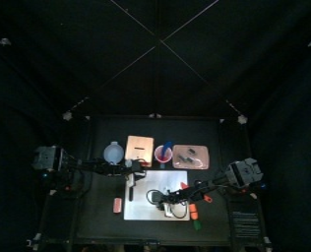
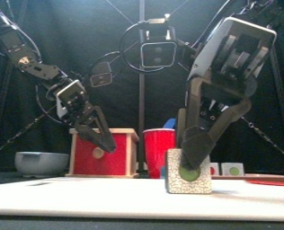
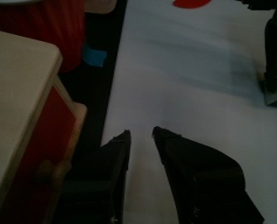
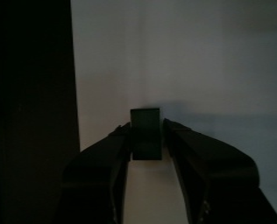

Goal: Place sushi on board then cut the sushi with the knife then place the pieces on the plate
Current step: Place the 4 sushi pieces on the plate

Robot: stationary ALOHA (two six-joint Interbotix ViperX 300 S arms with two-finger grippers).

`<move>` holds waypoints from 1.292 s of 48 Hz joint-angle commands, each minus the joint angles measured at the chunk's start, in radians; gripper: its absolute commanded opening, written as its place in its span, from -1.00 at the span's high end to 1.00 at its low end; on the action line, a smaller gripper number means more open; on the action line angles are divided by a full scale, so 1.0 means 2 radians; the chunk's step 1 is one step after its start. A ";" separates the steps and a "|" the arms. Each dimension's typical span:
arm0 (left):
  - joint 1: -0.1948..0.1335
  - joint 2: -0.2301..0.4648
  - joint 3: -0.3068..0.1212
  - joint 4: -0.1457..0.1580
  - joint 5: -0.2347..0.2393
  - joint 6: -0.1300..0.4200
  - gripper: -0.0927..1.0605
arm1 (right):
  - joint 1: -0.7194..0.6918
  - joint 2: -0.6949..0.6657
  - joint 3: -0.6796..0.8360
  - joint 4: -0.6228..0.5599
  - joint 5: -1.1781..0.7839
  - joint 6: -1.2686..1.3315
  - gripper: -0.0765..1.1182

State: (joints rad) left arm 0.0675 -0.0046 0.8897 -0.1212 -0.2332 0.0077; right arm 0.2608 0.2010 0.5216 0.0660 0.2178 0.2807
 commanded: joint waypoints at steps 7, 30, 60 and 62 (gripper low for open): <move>0.002 -0.002 -0.011 0.002 -0.002 0.001 -0.38 | -0.010 -0.049 0.015 -0.007 0.005 0.002 -0.03; 0.001 -0.004 -0.011 0.002 -0.002 0.000 -0.38 | -0.228 -0.281 0.204 -0.004 0.091 0.002 -0.04; -0.001 -0.008 -0.015 0.000 -0.002 -0.001 -0.38 | -0.438 -0.365 0.301 -0.058 0.127 0.002 -0.06; -0.001 -0.008 -0.016 0.000 -0.002 -0.001 -0.38 | -0.442 -0.364 0.304 -0.060 0.119 0.002 -0.09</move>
State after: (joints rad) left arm 0.0690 -0.0061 0.8820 -0.1212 -0.2332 0.0061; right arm -0.6075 -0.5231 1.1305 -0.0491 0.4832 0.2838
